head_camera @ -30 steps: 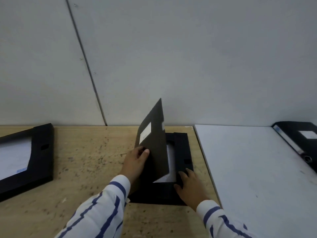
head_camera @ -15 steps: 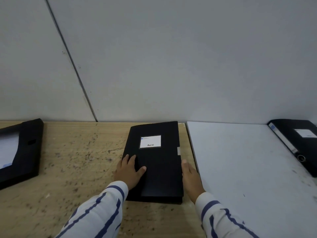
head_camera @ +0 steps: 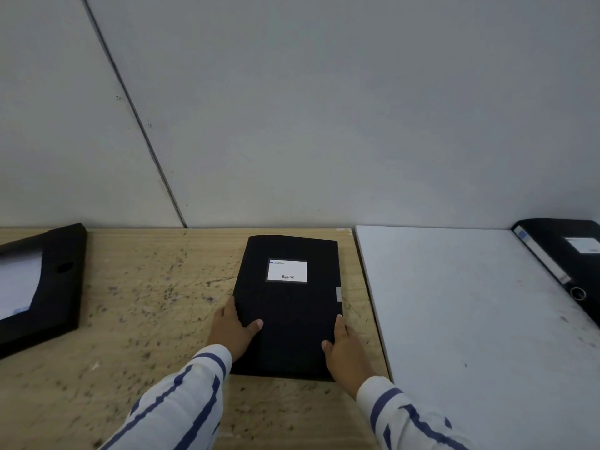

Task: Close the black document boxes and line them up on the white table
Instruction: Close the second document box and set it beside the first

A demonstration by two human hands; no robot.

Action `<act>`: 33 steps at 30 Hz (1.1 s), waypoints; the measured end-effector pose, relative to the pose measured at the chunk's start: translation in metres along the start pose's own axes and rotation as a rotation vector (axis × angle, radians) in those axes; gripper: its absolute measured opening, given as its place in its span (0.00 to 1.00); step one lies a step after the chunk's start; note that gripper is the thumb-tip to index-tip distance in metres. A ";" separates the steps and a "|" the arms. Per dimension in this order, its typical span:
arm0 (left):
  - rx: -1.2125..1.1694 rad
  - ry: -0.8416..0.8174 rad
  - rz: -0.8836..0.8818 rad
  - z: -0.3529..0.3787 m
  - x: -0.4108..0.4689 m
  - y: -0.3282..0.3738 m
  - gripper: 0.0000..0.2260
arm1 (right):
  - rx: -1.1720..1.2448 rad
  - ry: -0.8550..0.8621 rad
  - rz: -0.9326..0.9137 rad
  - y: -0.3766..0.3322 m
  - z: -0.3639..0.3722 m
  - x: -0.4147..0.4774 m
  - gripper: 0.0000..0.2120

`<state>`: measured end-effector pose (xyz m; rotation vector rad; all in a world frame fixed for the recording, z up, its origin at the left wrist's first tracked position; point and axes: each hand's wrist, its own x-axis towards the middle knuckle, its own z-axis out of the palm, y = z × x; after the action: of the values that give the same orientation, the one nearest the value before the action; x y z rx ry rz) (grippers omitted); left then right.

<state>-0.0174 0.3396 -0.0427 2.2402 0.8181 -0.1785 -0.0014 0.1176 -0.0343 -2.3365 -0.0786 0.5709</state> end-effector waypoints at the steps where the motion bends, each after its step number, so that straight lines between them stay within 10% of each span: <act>1: -0.051 -0.001 -0.028 -0.002 0.000 -0.001 0.33 | 0.005 0.006 0.007 -0.002 0.000 0.001 0.31; 17: -0.146 -0.006 0.004 0.005 -0.011 0.014 0.28 | 0.147 0.159 -0.016 0.008 -0.018 -0.003 0.28; 33: -0.248 -0.079 0.056 0.165 -0.064 0.206 0.27 | 0.114 0.241 0.096 0.155 -0.220 0.024 0.27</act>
<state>0.0755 0.0858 -0.0167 2.0073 0.6942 -0.1297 0.0968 -0.1322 -0.0049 -2.2880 0.1741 0.3266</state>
